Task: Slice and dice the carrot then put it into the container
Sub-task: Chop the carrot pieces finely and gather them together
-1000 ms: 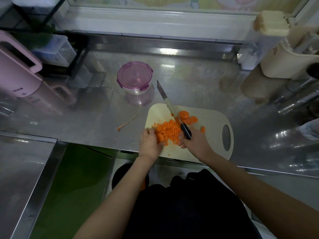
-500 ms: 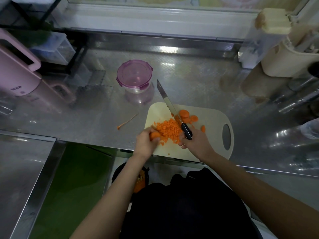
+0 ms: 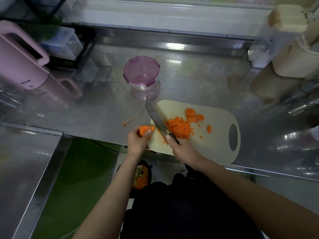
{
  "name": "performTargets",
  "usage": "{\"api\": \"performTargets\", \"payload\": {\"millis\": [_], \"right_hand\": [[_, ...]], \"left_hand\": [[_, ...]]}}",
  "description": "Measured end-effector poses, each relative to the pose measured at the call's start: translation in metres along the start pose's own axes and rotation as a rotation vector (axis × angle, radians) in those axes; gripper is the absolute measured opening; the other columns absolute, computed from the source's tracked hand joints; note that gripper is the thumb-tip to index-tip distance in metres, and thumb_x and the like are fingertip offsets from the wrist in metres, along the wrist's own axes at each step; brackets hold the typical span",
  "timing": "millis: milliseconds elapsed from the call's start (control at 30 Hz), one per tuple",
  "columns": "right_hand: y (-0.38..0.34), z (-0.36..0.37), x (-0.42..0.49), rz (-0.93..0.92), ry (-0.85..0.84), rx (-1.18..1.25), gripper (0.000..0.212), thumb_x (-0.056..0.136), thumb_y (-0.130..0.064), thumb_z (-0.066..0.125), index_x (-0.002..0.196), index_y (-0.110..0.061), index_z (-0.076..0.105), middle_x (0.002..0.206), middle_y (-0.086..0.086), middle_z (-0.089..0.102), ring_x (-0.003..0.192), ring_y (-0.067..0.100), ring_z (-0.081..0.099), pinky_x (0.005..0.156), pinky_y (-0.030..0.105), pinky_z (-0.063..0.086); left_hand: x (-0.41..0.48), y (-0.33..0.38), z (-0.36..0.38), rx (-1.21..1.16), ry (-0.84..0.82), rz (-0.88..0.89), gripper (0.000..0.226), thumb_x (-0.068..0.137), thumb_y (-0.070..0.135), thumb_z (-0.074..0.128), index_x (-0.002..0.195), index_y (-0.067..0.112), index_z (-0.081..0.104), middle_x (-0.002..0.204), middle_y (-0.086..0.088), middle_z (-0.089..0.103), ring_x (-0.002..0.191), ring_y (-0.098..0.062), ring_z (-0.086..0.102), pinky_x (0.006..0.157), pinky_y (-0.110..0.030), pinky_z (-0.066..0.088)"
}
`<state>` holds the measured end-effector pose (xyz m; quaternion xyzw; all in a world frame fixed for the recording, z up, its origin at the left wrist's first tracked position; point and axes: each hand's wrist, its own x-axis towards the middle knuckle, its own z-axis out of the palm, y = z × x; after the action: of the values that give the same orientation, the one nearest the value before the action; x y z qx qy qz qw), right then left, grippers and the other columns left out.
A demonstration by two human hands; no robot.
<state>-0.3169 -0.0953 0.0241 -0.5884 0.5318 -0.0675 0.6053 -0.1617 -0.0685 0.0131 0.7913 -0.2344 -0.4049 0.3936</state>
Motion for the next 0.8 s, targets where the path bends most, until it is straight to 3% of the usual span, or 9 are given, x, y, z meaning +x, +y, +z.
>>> {"api": "performTargets", "payload": {"millis": [67, 133, 233, 300, 467, 533, 633, 800], "right_hand": [[0.005, 0.000, 0.001, 0.002, -0.035, -0.031, 0.034, 0.098, -0.047, 0.039, 0.070, -0.028, 0.043, 0.053, 0.000, 0.038, 0.046, 0.016, 0.040, 0.044, 0.024, 0.035], [0.009, -0.001, 0.000, -0.008, -0.028, -0.044, 0.028, 0.098, -0.045, 0.040, 0.073, -0.032, 0.043, 0.054, 0.001, 0.038, 0.047, 0.016, 0.040, 0.043, 0.025, 0.035], [0.014, -0.007, -0.002, 0.009, 0.022, -0.027, 0.036, 0.098, -0.044, 0.041, 0.067, -0.025, 0.042, 0.048, -0.002, 0.034, 0.037, 0.010, 0.035, 0.039, 0.021, 0.031], [0.021, -0.014, 0.000, 0.044, 0.075, -0.031, 0.046, 0.097, -0.046, 0.041, 0.060, -0.020, 0.037, 0.047, -0.003, 0.033, 0.038, 0.010, 0.034, 0.044, 0.024, 0.029], [0.029, -0.031, 0.000, 0.071, 0.173, 0.027, 0.044, 0.097, -0.047, 0.041, 0.061, -0.022, 0.033, 0.044, -0.007, 0.032, 0.032, 0.004, 0.028, 0.038, 0.020, 0.025], [0.028, -0.034, -0.002, 0.062, 0.181, 0.036, 0.044, 0.098, -0.047, 0.040, 0.061, -0.022, 0.034, 0.044, -0.008, 0.033, 0.030, 0.002, 0.029, 0.036, 0.017, 0.026], [0.024, -0.029, -0.005, 0.052, 0.133, 0.006, 0.046, 0.097, -0.049, 0.040, 0.060, -0.022, 0.037, 0.041, -0.010, 0.034, 0.032, 0.004, 0.031, 0.041, 0.021, 0.027], [0.018, -0.009, -0.012, 0.051, -0.035, 0.011, 0.042, 0.098, -0.047, 0.039, 0.065, -0.021, 0.039, 0.049, -0.004, 0.034, 0.034, 0.006, 0.033, 0.037, 0.019, 0.029]], "left_hand": [[-0.002, -0.002, 0.005, 0.023, -0.008, -0.010, 0.015, 0.090, 0.019, 0.061, 0.100, 0.010, 0.053, 0.098, -0.011, 0.060, 0.090, -0.026, 0.060, 0.077, -0.041, 0.054], [-0.004, -0.004, 0.009, 0.036, -0.012, 0.008, 0.014, 0.090, 0.018, 0.061, 0.099, 0.010, 0.054, 0.095, -0.008, 0.059, 0.086, -0.021, 0.057, 0.073, -0.033, 0.049], [-0.007, -0.009, 0.016, 0.085, -0.044, 0.036, 0.014, 0.088, 0.016, 0.063, 0.099, 0.011, 0.056, 0.093, -0.006, 0.059, 0.086, -0.021, 0.057, 0.074, -0.033, 0.048], [-0.007, -0.013, 0.020, 0.132, -0.055, 0.027, 0.015, 0.087, 0.017, 0.064, 0.100, 0.012, 0.056, 0.095, -0.006, 0.060, 0.090, -0.023, 0.058, 0.081, -0.035, 0.050], [-0.006, -0.018, 0.024, 0.188, -0.050, 0.001, 0.023, 0.088, 0.018, 0.064, 0.108, 0.009, 0.056, 0.099, -0.002, 0.056, 0.093, -0.018, 0.053, 0.083, -0.029, 0.045], [-0.005, -0.018, 0.023, 0.185, -0.054, -0.007, 0.021, 0.088, 0.020, 0.064, 0.105, 0.013, 0.056, 0.101, -0.002, 0.058, 0.097, -0.022, 0.056, 0.090, -0.036, 0.048], [-0.003, -0.018, 0.020, 0.132, -0.019, -0.008, 0.015, 0.087, 0.020, 0.064, 0.099, 0.016, 0.055, 0.100, -0.006, 0.062, 0.097, -0.027, 0.059, 0.089, -0.045, 0.050], [-0.004, -0.015, 0.013, 0.070, 0.092, 0.030, 0.011, 0.089, 0.020, 0.061, 0.096, 0.015, 0.054, 0.095, -0.006, 0.061, 0.094, -0.028, 0.059, 0.087, -0.043, 0.049]]}}
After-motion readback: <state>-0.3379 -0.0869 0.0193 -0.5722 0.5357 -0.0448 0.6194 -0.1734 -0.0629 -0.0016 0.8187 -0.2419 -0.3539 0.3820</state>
